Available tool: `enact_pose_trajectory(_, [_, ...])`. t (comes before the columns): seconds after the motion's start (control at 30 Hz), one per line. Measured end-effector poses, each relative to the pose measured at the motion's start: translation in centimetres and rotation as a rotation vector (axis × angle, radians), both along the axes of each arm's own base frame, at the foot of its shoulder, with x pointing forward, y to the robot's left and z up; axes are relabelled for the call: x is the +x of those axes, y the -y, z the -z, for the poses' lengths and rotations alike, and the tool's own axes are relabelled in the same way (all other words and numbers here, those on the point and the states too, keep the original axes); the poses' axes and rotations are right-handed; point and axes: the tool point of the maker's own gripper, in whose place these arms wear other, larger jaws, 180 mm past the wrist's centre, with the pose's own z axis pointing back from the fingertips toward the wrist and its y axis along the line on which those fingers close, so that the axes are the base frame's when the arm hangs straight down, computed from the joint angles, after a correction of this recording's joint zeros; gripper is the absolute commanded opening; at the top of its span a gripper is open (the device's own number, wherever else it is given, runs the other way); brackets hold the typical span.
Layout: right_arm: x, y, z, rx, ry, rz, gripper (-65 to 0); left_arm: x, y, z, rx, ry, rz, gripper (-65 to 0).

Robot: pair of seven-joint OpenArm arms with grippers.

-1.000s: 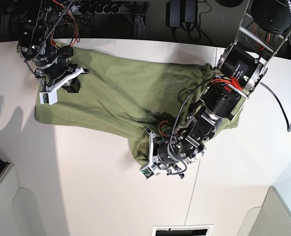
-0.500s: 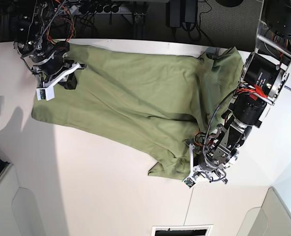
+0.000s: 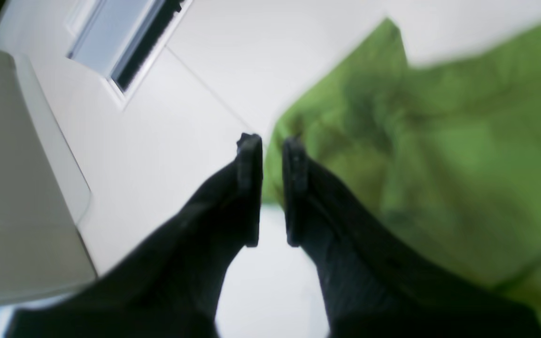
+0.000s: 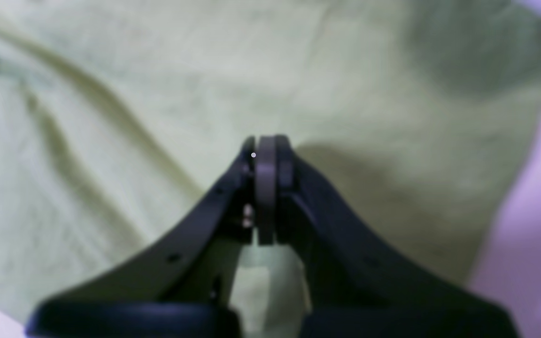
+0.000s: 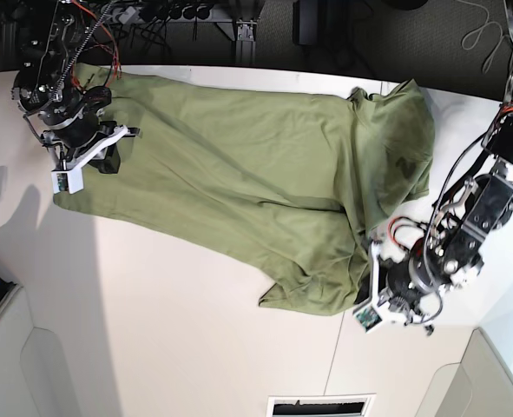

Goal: Layout the t-shirt on the table in an organized manner, then fold the t-shirt properly
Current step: 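Drag the shirt with the left gripper to spread it flat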

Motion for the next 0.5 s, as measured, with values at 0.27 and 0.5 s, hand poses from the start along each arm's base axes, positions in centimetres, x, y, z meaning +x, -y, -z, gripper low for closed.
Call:
enact_pose_trajectory(0.27, [0.0,0.2,0.4,-0.017,-0.012,-0.024,-65.0,-5.4,-7.4,5.1,0.235,-0.019,-0.080,-53.0])
enact_pose_trajectory(0.5, [0.0,0.2,0.4,-0.010,-0.015,-0.023,-65.0,-6.5,-5.1,6.4,0.144,-0.052,-0.055,-42.0])
